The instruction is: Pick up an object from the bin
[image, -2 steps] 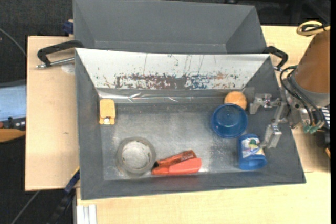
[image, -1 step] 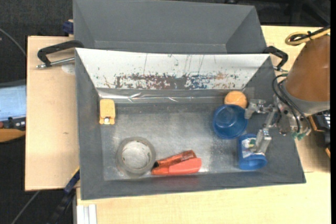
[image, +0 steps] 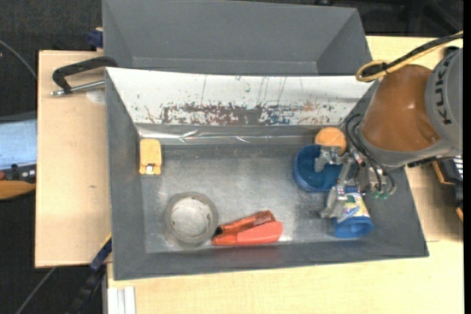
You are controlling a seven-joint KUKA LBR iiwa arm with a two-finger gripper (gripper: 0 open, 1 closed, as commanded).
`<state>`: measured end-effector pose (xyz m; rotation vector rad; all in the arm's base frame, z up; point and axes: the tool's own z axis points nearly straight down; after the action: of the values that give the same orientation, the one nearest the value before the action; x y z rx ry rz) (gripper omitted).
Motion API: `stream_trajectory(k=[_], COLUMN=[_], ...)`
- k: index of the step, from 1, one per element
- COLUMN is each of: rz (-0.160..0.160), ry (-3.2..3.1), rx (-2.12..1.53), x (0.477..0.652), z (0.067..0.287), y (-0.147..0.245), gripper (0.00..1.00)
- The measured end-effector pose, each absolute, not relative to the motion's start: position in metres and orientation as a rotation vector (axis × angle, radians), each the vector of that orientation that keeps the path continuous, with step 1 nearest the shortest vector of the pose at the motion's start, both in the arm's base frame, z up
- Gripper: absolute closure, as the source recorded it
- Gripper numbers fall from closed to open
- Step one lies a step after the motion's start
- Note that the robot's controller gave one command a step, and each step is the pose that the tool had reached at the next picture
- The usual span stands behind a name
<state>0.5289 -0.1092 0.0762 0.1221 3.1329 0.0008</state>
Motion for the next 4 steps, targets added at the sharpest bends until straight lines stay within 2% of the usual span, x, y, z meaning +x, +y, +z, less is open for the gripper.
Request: stream_trajectory(k=[1, 2, 4], rz=[0.003, 0.003, 0.002], ry=[3.129, 3.122, 3.122], rx=[0.215, 0.295, 0.296], x=[0.531, 0.525, 0.525], z=[0.064, 0.072, 0.072], y=[-0.1, -0.115, -0.115], gripper=[1.0, 1.0, 1.0])
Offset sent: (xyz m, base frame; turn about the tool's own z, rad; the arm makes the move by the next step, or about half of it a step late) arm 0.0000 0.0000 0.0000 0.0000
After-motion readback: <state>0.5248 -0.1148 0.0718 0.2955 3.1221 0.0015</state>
